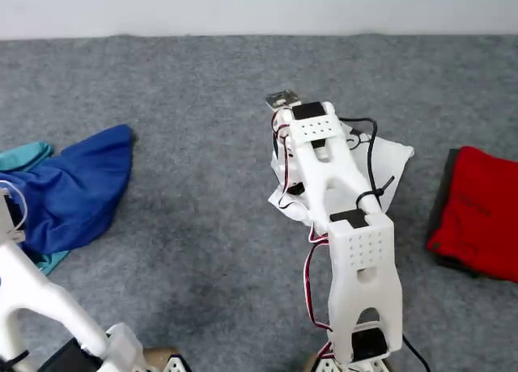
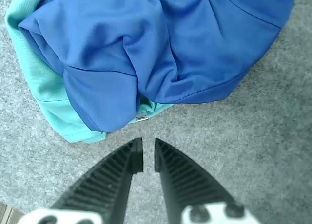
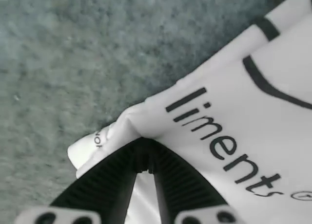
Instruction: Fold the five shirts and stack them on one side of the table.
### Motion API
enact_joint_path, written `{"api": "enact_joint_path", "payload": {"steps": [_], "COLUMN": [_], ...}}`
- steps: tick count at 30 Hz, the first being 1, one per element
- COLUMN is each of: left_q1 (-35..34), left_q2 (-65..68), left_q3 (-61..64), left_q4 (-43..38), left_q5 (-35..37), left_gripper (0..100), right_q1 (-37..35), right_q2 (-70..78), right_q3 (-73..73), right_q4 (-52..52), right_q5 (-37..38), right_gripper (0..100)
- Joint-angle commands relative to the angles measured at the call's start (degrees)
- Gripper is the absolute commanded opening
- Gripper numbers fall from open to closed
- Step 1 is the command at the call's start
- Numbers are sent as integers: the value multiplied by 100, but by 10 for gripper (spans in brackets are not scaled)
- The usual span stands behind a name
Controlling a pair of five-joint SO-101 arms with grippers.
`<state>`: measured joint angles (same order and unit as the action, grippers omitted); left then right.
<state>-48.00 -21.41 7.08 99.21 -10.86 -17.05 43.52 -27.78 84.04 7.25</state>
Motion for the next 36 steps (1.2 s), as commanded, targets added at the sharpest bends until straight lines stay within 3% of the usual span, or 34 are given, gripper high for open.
{"api": "enact_joint_path", "payload": {"steps": [1, 13, 21, 28, 36], "left_q1": [44, 44, 44, 44, 44], "left_q2": [-149, -158, -158, -185, -158], "left_q3": [-189, -189, -189, -189, -189], "left_q4": [62, 70, 70, 70, 62], "left_q5": [-35, -35, -35, -35, -35], "left_gripper": [51, 51, 51, 51, 51], "right_q1": [-119, 1464, 2246, 2308, 2308], "right_q2": [-488, -1473, -1429, -857, -1437], "right_q3": [-79, -79, 202, 1073, 712], "right_q4": [48, 1666, 1815, 1815, 1815], "right_q5": [-44, 9, 334, 334, 343], "right_gripper": [10, 10, 10, 10, 10]}}
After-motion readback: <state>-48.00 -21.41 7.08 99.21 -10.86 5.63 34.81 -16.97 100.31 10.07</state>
